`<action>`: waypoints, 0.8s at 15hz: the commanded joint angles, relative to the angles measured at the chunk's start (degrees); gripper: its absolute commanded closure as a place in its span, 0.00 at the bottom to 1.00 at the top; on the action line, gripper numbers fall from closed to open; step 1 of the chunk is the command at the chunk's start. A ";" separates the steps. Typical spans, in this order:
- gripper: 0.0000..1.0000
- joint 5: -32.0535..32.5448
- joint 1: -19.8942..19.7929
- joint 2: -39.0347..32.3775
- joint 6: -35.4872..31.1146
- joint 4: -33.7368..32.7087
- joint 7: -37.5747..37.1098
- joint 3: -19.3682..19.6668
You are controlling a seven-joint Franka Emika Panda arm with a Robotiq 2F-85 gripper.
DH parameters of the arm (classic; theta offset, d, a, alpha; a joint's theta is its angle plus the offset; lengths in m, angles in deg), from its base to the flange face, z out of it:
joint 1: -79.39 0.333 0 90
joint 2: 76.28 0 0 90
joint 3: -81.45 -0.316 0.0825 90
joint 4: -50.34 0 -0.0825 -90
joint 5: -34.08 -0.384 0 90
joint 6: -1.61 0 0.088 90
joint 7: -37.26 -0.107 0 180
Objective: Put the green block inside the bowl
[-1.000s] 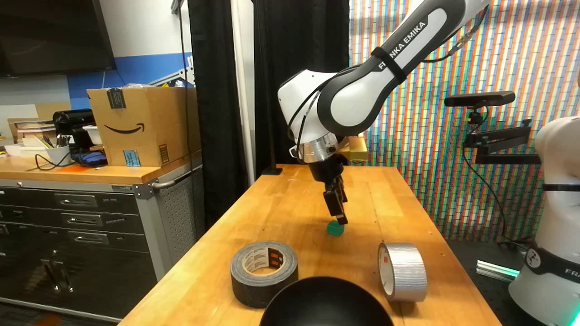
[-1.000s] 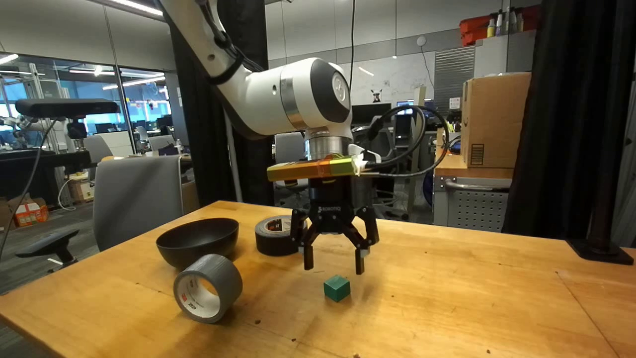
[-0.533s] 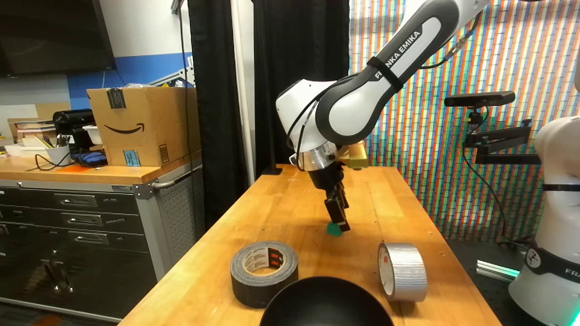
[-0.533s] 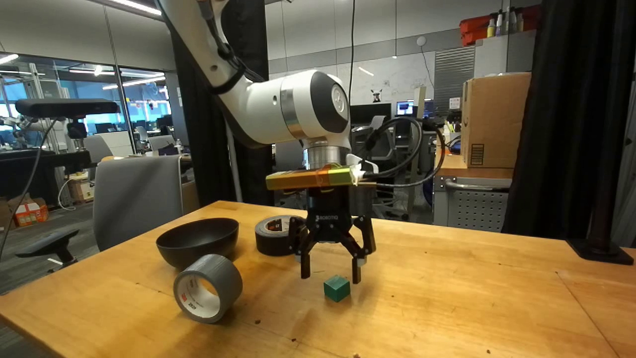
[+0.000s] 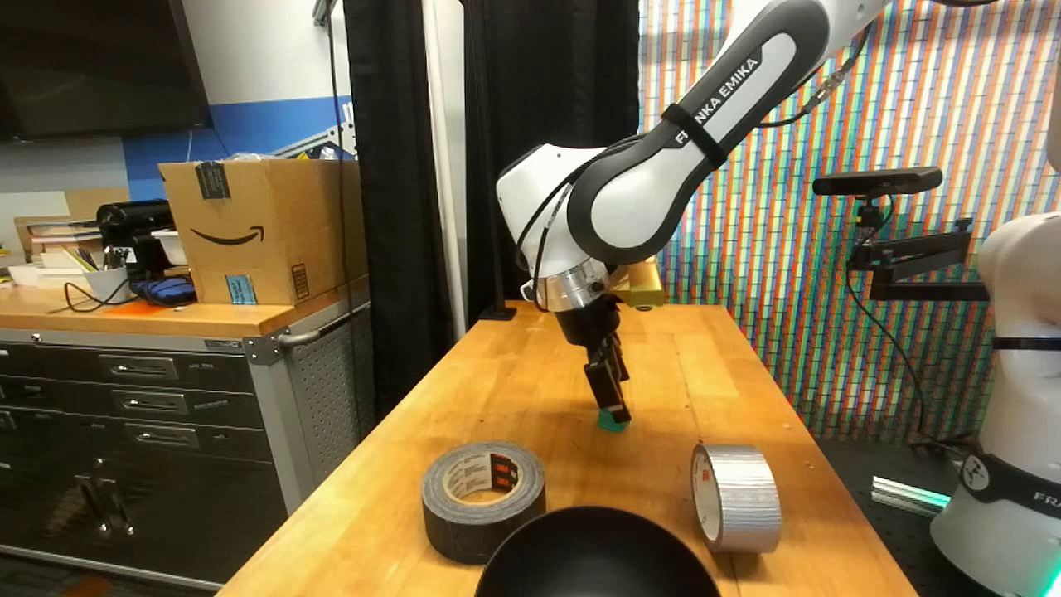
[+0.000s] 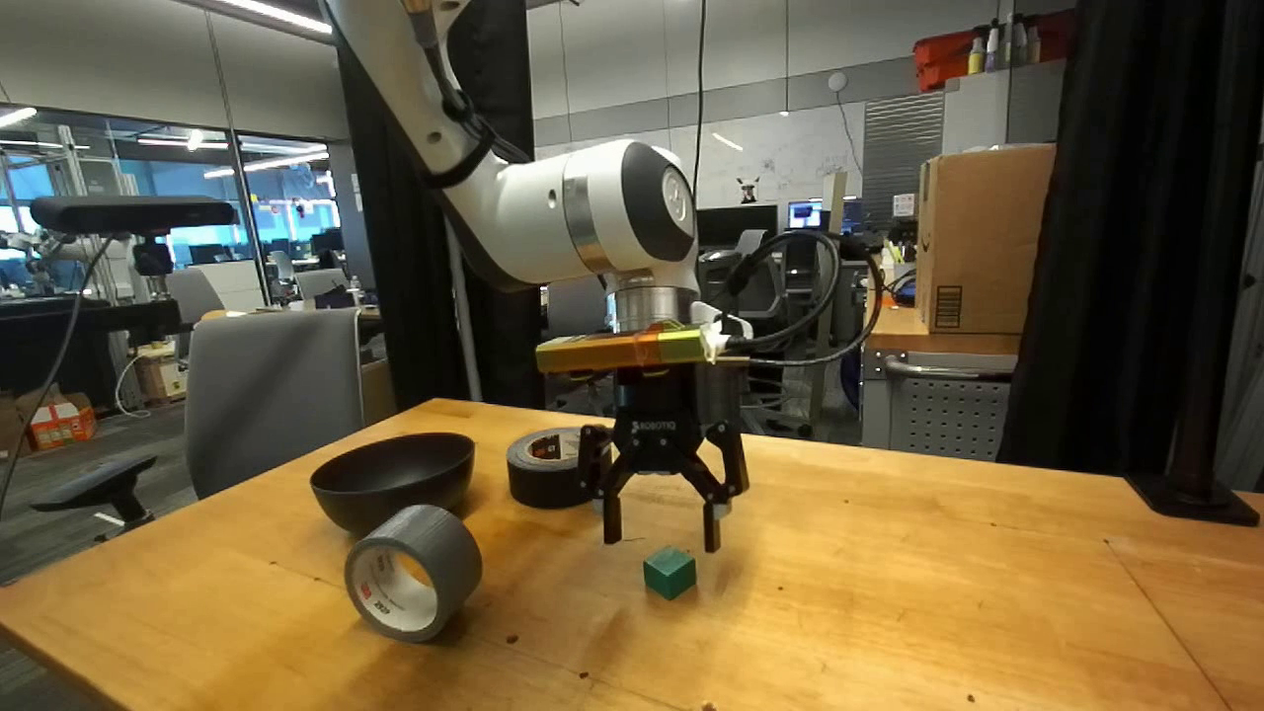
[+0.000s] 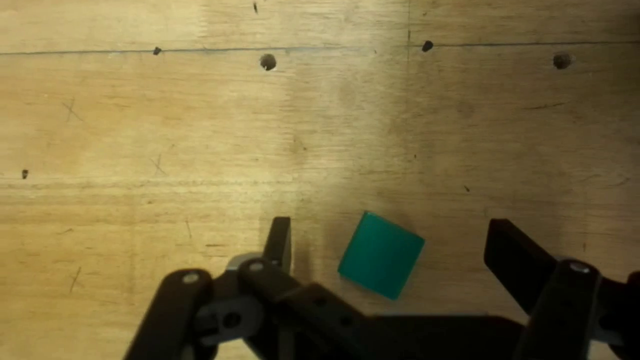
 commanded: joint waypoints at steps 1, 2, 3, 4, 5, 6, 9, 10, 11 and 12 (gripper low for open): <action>0.00 -0.36 -0.03 -2.24 1.17 -3.89 1.48 0.22; 0.00 -0.46 -0.05 -2.61 1.19 -4.32 1.58 0.24; 0.00 -0.64 -0.07 -3.00 1.24 -4.74 1.77 0.23; 0.00 -0.64 -0.07 -3.35 1.25 -5.06 1.80 0.24; 0.00 -0.71 -0.09 -3.77 1.19 -5.30 1.87 0.25; 0.00 -0.80 -0.10 -4.05 1.18 -5.49 1.95 0.25; 0.00 -1.00 -0.19 -4.84 1.15 -5.85 2.06 0.30; 0.00 -1.00 -0.21 -5.05 1.16 -5.96 2.00 0.33; 0.00 -1.00 -0.23 -5.20 1.17 -6.02 2.00 0.37; 0.00 -1.03 -0.27 -5.30 1.18 -6.06 2.09 0.39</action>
